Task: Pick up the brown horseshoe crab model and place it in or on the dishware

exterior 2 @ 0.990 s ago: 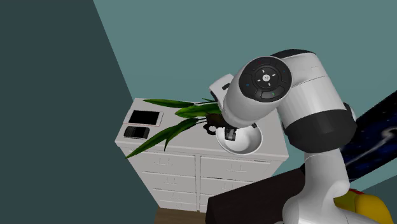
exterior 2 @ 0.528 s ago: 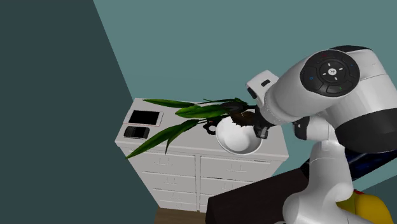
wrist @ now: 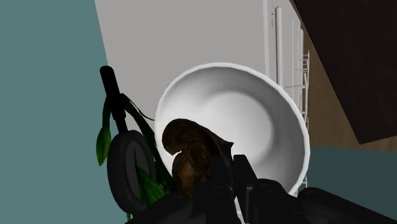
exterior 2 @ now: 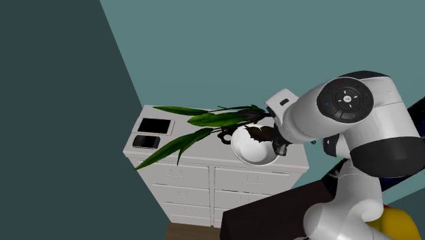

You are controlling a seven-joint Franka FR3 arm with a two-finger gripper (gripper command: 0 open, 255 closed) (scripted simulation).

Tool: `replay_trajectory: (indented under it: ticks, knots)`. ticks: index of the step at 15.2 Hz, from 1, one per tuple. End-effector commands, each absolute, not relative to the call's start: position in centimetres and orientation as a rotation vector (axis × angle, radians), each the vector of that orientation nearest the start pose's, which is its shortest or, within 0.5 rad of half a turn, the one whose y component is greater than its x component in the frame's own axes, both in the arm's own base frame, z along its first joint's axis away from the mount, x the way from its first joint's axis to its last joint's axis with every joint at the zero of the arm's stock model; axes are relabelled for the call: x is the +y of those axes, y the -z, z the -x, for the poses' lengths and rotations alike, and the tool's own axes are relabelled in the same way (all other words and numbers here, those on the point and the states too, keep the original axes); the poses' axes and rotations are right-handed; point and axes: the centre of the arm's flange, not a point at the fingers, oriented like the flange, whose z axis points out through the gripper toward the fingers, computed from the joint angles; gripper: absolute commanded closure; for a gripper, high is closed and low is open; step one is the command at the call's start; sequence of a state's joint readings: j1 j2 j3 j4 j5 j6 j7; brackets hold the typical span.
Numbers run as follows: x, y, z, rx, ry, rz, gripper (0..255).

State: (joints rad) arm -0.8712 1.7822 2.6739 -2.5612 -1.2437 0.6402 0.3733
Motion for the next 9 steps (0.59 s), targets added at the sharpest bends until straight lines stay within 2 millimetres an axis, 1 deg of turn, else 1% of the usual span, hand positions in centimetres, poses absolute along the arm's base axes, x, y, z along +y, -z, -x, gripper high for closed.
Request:
replay_trajectory:
  ticks: [1, 9]
  knots:
    - [9.5, -52.5, -25.0, -1.807, 0.530, 2.949, 255]
    - [9.5, -48.3, -25.0, -1.807, 0.530, 2.949, 255]
